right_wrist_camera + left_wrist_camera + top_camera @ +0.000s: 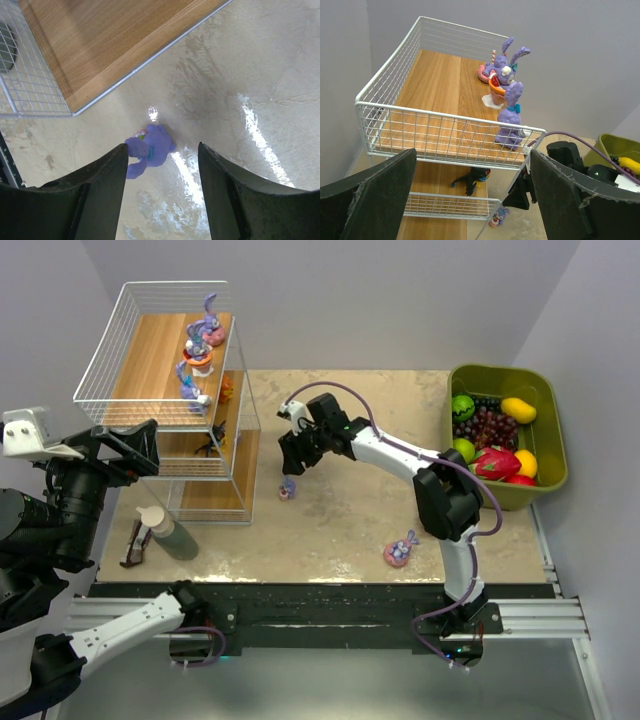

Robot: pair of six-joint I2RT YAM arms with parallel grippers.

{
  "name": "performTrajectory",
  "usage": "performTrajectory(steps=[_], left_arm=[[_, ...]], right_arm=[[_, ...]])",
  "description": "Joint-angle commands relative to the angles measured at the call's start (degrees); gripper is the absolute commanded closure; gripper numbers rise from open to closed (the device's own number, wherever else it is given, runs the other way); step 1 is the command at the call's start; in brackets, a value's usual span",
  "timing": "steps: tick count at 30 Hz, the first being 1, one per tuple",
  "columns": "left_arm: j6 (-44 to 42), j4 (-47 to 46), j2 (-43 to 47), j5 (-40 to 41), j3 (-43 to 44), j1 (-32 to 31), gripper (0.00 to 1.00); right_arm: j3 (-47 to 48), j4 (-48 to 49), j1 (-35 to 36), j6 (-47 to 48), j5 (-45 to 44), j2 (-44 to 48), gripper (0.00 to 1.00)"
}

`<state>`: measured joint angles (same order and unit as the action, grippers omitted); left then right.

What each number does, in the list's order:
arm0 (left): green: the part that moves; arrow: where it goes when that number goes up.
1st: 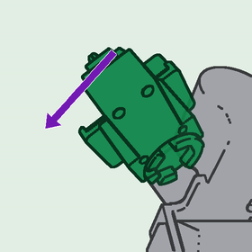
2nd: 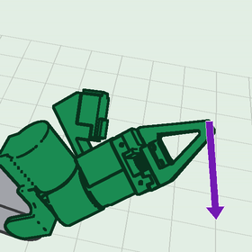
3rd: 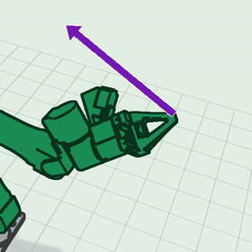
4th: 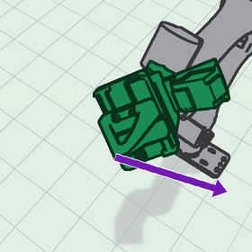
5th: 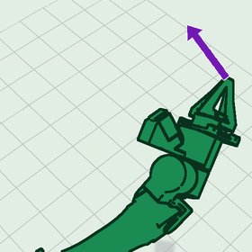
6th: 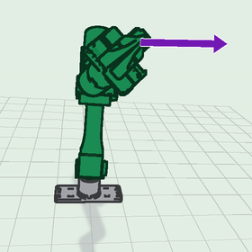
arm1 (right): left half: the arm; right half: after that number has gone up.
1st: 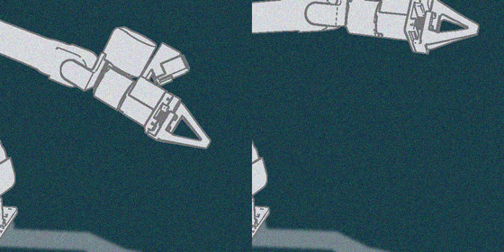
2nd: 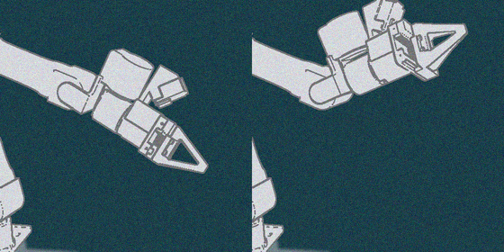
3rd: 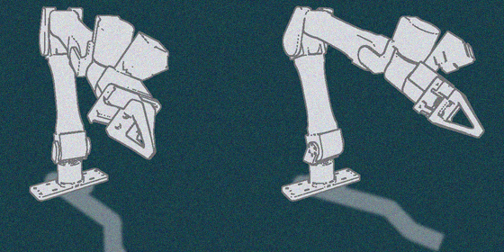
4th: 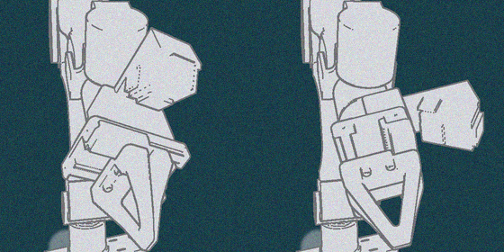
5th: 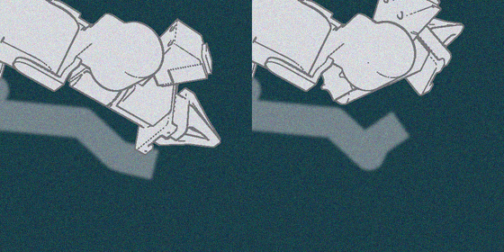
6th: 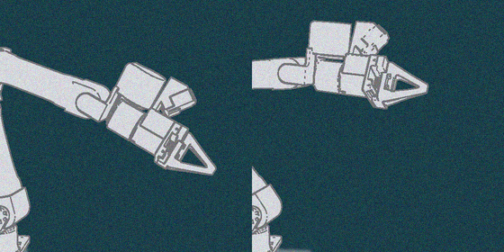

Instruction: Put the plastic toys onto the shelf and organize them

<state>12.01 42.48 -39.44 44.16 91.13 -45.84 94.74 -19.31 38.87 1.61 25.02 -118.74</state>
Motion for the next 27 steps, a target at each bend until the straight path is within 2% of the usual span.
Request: performTrajectory(steps=[1,5,11,14,18,22,27], left_arm=[[1.0,-0.8,-0.4,0.7,0.6,-0.1,0.01],[1.3,-0.7,-0.1,0.7,0.4,-0.2,0.0],[1.3,-0.7,-0.3,0.4,0.1,-0.1,0.0],[1.3,-0.7,-0.3,0.1,0.4,-0.1,0.0],[1.5,-0.6,-0.1,0.0,0.4,-0.2,0.01],[1.6,-0.5,0.1,0.0,0.4,-0.1,0.01],[1.6,-0.5,0.2,0.0,0.4,-0.1,0.01]], right_arm=[[0.3,1.6,0.0,-4.1,1.2,3.3,0.4],[-0.3,2.7,0.2,-9.2,2.6,4.0,0.4],[-0.6,4.4,1.4,-10.8,3.0,3.2,0.41],[0.1,5.3,1.5,-13.6,0.7,2.2,0.46],[0.3,7.1,1.5,-16.9,-2.0,1.7,0.58],[1.5,6.7,1.6,-18.7,-1.2,-0.2,0.71],[3.6,4.6,2.1,-18.9,-1.2,-2.7,0.81]])
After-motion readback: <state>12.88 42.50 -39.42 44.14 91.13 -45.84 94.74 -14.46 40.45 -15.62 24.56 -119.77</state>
